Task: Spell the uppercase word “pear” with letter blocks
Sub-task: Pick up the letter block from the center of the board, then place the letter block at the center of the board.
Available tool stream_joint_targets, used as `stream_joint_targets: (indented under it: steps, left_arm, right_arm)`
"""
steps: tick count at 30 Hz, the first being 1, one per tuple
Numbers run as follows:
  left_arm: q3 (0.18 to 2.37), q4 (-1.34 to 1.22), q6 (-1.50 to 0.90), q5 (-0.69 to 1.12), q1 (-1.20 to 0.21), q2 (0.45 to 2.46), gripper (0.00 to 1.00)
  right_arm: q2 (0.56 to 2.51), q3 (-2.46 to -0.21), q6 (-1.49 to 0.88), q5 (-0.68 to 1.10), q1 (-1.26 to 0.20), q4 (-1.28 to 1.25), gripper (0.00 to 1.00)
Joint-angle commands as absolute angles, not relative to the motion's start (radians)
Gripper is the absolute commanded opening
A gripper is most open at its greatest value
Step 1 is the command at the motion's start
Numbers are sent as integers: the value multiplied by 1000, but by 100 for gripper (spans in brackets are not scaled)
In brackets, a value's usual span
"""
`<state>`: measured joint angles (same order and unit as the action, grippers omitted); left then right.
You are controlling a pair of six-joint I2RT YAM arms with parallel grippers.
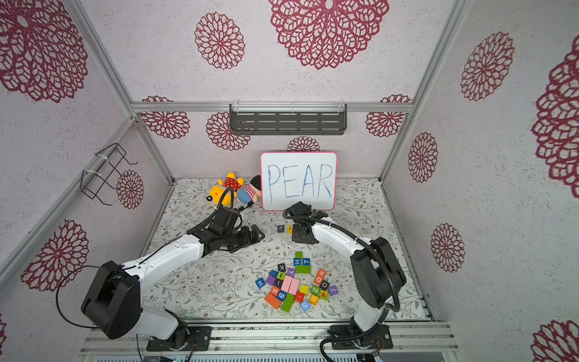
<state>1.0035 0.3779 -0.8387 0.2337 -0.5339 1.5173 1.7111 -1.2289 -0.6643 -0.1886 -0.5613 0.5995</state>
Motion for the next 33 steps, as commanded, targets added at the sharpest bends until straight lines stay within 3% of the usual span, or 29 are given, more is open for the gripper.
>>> stream_joint_targets:
  steps: [1,19,22,29,33]
  left_arm:
    - [1051,357,-803,263,-533,1558,98]
    - [1040,285,-808,303,-539,1611,98]
    - [1036,281,-807,306,-539,1609,98]
    - [1032,277,-807,311,-536,1612,98]
    - [1034,275,-805,315,-535,1615,98]
  right_arm:
    - [1749,-1225,-796,-199,-509,556,24]
    - [1952,-1331,-991,-251,-456,500,24]
    - [1970,-1340,-994,-240,-452,497,30]
    - [1933,-1298,-993,-183,-451,476,53]
    - [1898,-1272,-1003,-164,-456,461,59]
